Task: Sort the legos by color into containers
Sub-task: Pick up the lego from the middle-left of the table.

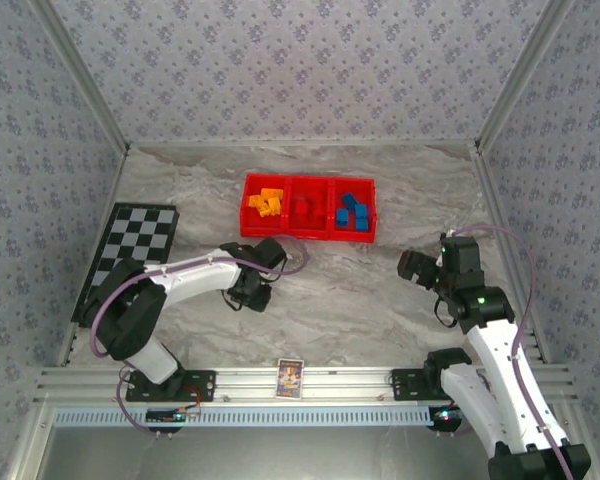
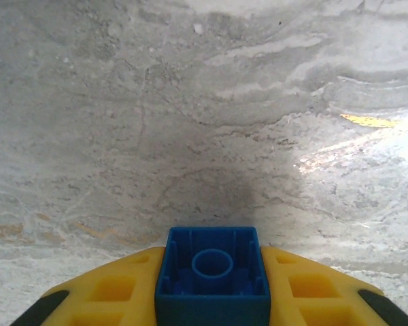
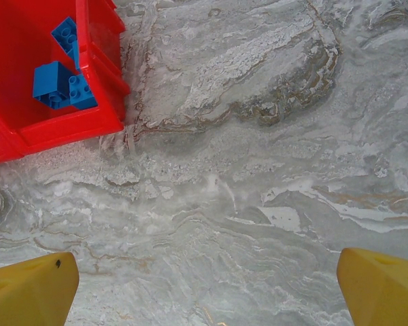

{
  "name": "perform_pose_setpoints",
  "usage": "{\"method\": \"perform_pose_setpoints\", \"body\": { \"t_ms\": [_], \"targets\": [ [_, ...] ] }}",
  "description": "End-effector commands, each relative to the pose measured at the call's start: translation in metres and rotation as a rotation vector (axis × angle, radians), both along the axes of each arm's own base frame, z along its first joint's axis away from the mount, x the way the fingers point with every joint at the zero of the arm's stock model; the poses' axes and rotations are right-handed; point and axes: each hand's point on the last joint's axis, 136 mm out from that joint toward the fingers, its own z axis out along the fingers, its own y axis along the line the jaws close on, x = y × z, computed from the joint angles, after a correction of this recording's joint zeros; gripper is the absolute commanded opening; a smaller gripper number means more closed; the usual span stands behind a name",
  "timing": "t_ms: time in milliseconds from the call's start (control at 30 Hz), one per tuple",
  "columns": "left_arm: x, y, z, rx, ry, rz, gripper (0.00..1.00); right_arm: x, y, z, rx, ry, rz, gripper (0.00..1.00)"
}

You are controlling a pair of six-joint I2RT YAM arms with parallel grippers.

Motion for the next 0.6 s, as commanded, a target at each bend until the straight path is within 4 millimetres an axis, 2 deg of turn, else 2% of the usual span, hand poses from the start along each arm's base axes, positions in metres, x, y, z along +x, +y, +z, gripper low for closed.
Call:
{"method": "perform_pose_setpoints", "body": {
  "t_ms": [0, 100, 233, 467, 567],
  "targets": [
    [0.012, 0.001, 0.020, -0.021, -0.065, 0.045, 0.22, -0.002, -0.004, 0.002, -0.001, -0.003, -0.022, 1.00],
    [0.017, -0.002, 0.037, -0.060, -0.110, 0.077, 0.16, -0.002, -0.004, 0.002, -0.001, -0.003, -0.021, 1.00],
    [0.024, -0.009, 0.073, -0.171, -0.202, 0.112, 0.11, -0.002, -0.003, 0.002, 0.001, -0.003, -0.018, 1.00],
    [0.036, -0.016, 0.148, -0.371, -0.394, 0.147, 0.09, -0.003, -0.003, 0.004, 0.009, -0.018, -0.019, 1.00],
    [0.048, -0.023, 0.184, -0.485, -0.512, 0.163, 0.09, -0.002, -0.002, 0.004, 0.008, -0.020, -0.017, 1.00]
  ]
}}
